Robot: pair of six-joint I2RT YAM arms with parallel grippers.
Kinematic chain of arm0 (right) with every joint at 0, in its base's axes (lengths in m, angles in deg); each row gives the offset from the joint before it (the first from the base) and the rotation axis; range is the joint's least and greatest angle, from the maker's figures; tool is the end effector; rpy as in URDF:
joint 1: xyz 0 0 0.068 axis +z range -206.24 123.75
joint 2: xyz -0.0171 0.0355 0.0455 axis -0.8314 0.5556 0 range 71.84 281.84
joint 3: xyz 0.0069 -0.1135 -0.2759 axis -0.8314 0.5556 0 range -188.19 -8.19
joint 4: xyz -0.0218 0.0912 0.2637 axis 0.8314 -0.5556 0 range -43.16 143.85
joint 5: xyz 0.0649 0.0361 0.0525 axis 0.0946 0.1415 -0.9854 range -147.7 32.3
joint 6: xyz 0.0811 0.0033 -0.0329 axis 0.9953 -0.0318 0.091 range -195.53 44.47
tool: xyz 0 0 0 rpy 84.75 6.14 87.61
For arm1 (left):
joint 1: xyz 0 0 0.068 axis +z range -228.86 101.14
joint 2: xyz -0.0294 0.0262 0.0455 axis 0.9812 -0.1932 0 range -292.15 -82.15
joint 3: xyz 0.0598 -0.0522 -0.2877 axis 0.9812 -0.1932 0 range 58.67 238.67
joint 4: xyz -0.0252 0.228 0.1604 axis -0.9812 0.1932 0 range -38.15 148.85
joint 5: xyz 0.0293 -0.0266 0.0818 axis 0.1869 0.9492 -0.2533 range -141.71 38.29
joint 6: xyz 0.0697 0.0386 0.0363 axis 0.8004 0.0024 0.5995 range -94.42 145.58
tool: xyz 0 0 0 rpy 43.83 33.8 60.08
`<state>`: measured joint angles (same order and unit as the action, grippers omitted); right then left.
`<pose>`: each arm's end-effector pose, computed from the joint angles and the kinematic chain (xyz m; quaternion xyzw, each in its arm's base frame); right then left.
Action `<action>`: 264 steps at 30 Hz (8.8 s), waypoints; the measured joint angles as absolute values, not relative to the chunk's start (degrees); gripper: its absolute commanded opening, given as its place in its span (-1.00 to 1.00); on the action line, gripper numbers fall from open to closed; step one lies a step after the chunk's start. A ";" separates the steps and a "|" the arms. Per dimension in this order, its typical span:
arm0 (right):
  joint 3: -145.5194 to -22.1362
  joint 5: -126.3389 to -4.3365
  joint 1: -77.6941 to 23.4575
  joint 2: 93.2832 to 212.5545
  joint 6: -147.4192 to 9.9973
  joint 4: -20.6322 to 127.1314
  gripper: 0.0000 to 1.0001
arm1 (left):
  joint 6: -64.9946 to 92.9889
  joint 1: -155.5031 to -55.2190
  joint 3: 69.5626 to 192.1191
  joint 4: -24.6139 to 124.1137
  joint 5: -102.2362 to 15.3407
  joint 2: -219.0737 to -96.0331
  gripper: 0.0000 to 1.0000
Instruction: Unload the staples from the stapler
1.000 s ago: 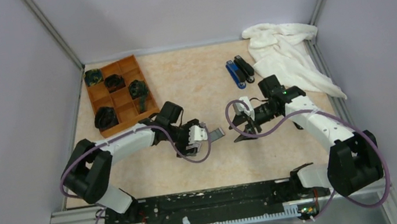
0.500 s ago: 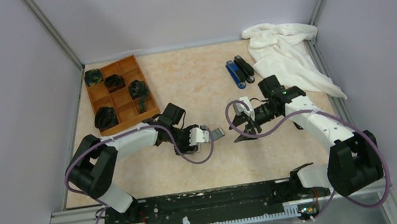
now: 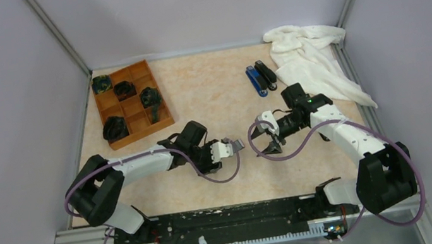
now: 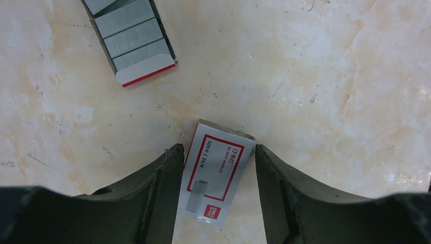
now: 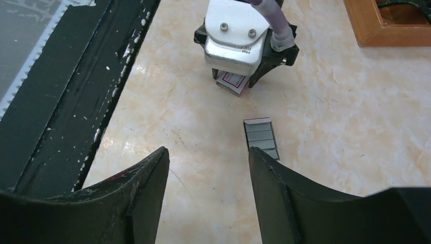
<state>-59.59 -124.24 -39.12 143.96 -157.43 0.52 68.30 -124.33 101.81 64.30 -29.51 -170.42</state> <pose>0.1972 0.1353 0.2514 -0.6792 0.4797 0.3966 0.3890 0.2026 -0.2477 0.1354 0.6943 0.6394 -0.1913 0.2694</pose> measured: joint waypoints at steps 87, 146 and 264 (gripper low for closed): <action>-60.33 -105.33 -28.61 154.95 -153.17 16.72 0.49 | -17.80 -122.78 72.34 37.59 -56.07 -144.28 0.28; -77.21 -95.83 -22.86 180.35 -151.45 14.67 -0.18 | -11.85 -117.60 80.12 34.09 -48.24 -158.96 -0.20; -68.66 -85.27 -15.01 173.96 -124.71 29.79 -0.41 | -11.42 -115.35 80.34 30.82 -41.58 -162.02 -0.22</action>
<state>-68.66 -85.27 -15.01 173.96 -124.71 29.79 -11.42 -115.35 80.34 30.82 -41.58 -162.02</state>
